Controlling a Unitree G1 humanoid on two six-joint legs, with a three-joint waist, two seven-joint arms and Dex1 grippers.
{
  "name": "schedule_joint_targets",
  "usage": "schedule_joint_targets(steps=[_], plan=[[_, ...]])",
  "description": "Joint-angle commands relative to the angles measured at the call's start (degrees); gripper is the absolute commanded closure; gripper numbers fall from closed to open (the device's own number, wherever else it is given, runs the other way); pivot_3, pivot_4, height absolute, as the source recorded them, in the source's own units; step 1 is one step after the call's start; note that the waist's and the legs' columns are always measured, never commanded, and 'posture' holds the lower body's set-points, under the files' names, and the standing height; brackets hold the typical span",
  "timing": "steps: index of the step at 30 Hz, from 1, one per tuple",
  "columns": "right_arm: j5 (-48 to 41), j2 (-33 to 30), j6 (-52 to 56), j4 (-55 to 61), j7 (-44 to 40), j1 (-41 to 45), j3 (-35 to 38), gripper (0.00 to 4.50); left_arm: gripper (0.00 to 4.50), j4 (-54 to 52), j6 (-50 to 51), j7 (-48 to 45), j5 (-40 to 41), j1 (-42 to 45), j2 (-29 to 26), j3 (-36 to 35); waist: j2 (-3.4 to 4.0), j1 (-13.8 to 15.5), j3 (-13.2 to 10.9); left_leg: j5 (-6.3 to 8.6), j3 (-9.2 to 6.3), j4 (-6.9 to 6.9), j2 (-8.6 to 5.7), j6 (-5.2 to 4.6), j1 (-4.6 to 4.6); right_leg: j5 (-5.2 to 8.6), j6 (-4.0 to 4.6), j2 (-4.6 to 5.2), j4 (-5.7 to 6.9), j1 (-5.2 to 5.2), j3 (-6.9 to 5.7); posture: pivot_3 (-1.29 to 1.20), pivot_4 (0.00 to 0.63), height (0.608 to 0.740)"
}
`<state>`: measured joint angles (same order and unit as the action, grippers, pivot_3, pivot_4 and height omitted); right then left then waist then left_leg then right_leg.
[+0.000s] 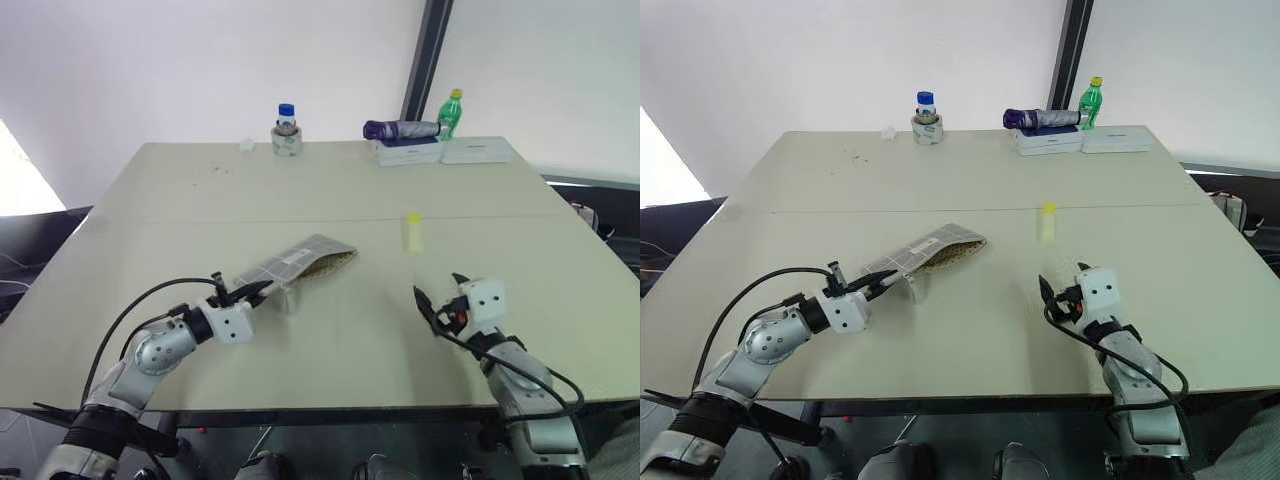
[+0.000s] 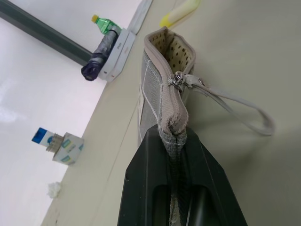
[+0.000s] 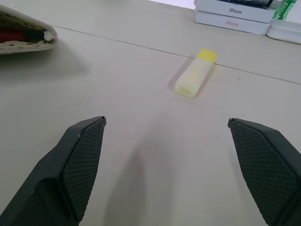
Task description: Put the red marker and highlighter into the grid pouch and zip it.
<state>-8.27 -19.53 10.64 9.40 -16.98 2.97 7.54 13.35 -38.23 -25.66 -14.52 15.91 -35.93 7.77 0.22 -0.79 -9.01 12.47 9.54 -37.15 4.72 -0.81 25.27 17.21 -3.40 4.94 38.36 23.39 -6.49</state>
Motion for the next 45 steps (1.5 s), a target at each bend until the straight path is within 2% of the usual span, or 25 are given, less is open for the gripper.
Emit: schedule_joint_targets(steps=[1,6,11,17,23,27,31,34,36,39,41,43,45], plan=[[1.06,0.06,1.14,0.55,1.09,2.92,-0.51,0.17,4.50,-0.42,-0.89,0.21,0.56,0.55,-0.63,-0.89,0.00,0.06,0.00,0.00,0.00,0.00,-0.01,0.00,0.00,0.00,0.00,0.01,0.00,0.00,0.00,0.00,0.150,0.740],[2.63,-0.17,5.58,-5.50,2.11,10.63,-1.87,0.17,4.50,-1.20,-0.17,0.68,0.41,-0.47,-0.43,-1.21,0.00,-0.08,0.00,0.00,0.00,0.00,0.00,0.00,0.00,0.00,0.00,-0.01,0.00,0.00,0.00,0.00,0.150,0.740],[3.32,2.26,11.27,-20.90,6.32,27.46,-1.98,0.17,4.50,-2.45,0.59,1.44,-0.52,-1.39,0.12,-1.09,0.01,-0.33,-0.01,-0.04,0.04,0.02,0.01,0.04,0.01,0.00,0.01,-0.03,0.08,0.07,0.01,0.00,0.150,0.740],[4.55,2.64,11.14,-39.34,6.61,39.70,-2.52,0.17,4.50,-3.97,1.76,2.20,-0.97,-2.19,0.56,-1.37,0.01,0.01,-0.01,-0.20,0.12,0.04,0.01,0.30,0.05,0.00,0.00,0.00,0.07,0.09,0.00,0.00,0.150,0.740],[6.92,1.01,6.80,-50.74,9.17,44.61,-2.19,0.17,4.50,-6.75,2.61,2.56,-0.70,-4.20,0.25,-2.01,0.02,-0.22,-0.01,-0.19,0.21,0.04,-0.01,0.30,0.06,0.00,0.00,0.06,0.06,0.12,0.03,0.00,0.150,0.740],[6.50,1.56,4.56,-52.81,10.34,44.87,-1.21,0.17,4.50,-8.22,3.33,2.71,-0.64,-5.35,0.12,-2.02,0.02,-0.34,-0.01,-0.20,0.22,0.06,0.01,0.31,0.05,0.00,-0.01,0.06,0.07,0.12,0.04,0.00,0.150,0.740],[4.73,2.96,6.84,-53.10,9.17,44.79,-0.13,0.17,4.50,-8.84,3.88,2.78,-0.42,-5.64,0.22,-2.14,0.02,-0.39,-0.01,-0.20,0.22,0.05,0.02,0.31,0.04,0.00,-0.01,0.05,0.07,0.11,0.04,0.00,0.150,0.740],[4.82,3.25,7.20,-53.91,11.25,44.88,0.60,0.99,4.50,-8.52,3.99,2.60,-0.46,-4.85,0.34,-1.82,0.03,-0.38,-0.01,-0.20,0.21,0.06,0.02,0.31,0.04,0.00,-0.01,0.05,0.08,0.12,0.04,0.00,0.150,0.740],[4.32,3.30,7.74,-53.77,11.39,44.85,0.97,1.92,4.50,-8.33,4.05,2.44,-0.26,-4.40,0.41,-1.74,0.02,-0.26,-0.01,-0.20,0.21,0.06,0.03,0.31,0.04,0.00,-0.01,0.05,0.07,0.12,0.04,0.00,0.150,0.740],[3.99,2.83,7.93,-52.21,10.58,44.24,0.93,3.57,4.50,-8.15,4.02,2.34,-0.18,-4.22,0.43,-1.64,0.02,-0.02,-0.01,-0.20,0.21,0.04,0.01,0.31,0.04,0.00,-0.01,0.07,0.07,0.10,0.04,0.00,0.150,0.740],[3.37,2.07,7.80,-49.57,9.55,43.28,1.42,3.64,4.50,-8.16,3.90,2.29,-0.03,-4.20,0.41,-1.64,0.02,-0.03,-0.01,-0.20,0.21,0.04,0.01,0.31,0.04,0.00,-0.01,0.07,0.07,0.09,0.04,0.00,0.150,0.740],[-0.42,1.24,7.39,-44.54,2.17,41.68,2.09,3.64,4.50,-7.98,3.77,2.23,0.01,-4.05,0.36,-1.62,0.03,0.03,-0.01,-0.20,0.20,0.05,0.01,0.31,0.05,0.00,-0.01,0.07,0.07,0.10,0.03,0.00,0.150,0.740],[-4.70,-1.06,6.35,-35.93,-9.95,37.84,0.54,3.64,4.50,-7.70,3.69,2.20,0.06,-3.98,0.34,-1.61,0.05,-0.03,-0.03,-0.19,0.20,0.08,0.01,0.30,0.07,0.00,-0.01,0.07,0.04,0.13,0.04,0.00,0.150,0.740]])
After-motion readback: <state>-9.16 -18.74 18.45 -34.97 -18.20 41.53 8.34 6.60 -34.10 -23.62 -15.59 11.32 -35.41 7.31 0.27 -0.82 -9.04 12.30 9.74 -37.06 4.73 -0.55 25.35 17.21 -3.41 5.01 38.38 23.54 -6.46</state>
